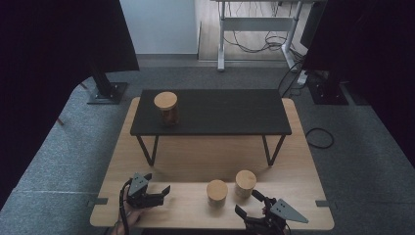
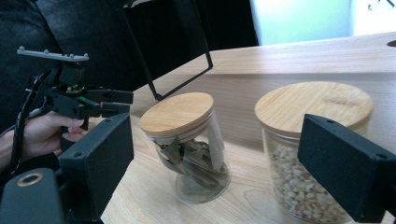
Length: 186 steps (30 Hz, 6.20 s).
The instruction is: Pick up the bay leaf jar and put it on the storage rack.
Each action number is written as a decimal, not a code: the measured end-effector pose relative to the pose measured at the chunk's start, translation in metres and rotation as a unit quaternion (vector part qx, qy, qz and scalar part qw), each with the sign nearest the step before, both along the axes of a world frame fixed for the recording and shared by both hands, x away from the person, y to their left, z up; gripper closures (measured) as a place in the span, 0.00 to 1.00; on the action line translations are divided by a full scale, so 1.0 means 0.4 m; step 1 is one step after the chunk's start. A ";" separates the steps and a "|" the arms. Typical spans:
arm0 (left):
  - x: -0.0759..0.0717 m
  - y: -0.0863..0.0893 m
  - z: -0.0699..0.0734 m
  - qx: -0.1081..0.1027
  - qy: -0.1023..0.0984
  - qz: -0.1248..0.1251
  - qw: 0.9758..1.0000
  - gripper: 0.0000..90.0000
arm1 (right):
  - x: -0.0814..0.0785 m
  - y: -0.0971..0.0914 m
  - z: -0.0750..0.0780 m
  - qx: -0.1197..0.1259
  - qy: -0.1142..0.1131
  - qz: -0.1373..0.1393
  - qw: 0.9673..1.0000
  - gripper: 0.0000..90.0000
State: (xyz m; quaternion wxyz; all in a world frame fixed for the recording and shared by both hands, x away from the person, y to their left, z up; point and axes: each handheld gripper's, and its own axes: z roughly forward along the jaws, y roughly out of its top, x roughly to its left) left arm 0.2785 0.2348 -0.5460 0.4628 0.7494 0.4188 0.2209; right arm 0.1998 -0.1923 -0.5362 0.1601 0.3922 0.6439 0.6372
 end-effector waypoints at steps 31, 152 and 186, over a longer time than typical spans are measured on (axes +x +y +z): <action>0.002 0.004 0.001 -0.002 -0.002 0.007 1.000 0.08 | 0.021 0.075 -0.003 -0.054 -0.009 0.019 0.998 0.10; 0.005 0.017 0.004 -0.004 -0.006 0.020 1.000 0.08 | 0.094 0.262 -0.018 -0.166 -0.036 -0.035 0.985 0.28; 0.006 0.014 0.001 -0.002 -0.005 0.020 1.000 0.08 | 0.071 0.225 0.051 -0.147 -0.072 -0.028 0.986 0.28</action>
